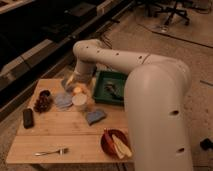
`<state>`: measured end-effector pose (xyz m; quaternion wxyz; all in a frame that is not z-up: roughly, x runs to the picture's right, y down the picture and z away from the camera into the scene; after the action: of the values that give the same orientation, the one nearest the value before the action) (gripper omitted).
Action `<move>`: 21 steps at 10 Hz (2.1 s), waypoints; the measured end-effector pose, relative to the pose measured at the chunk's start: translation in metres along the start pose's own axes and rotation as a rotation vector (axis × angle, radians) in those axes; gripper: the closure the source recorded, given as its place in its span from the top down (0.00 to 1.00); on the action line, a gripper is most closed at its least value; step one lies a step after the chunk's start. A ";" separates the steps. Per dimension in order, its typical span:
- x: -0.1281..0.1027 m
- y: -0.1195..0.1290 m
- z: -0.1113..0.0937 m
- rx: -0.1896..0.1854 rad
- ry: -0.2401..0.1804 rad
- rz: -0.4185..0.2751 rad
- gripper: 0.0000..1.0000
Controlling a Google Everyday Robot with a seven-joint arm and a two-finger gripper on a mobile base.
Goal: Place sponge in paper cup
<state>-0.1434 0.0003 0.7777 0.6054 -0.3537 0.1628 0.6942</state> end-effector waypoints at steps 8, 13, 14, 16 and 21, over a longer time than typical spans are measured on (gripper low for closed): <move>0.012 -0.040 0.028 0.019 0.081 0.182 0.80; 0.036 -0.051 0.004 0.068 0.080 0.303 0.80; 0.041 -0.060 0.006 0.078 0.087 0.339 0.80; 0.049 -0.089 0.018 0.085 0.078 0.439 0.80; 0.058 -0.124 0.038 0.086 0.061 0.535 0.80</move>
<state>-0.0368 0.0937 0.7898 0.4097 -0.2927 0.2980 0.8109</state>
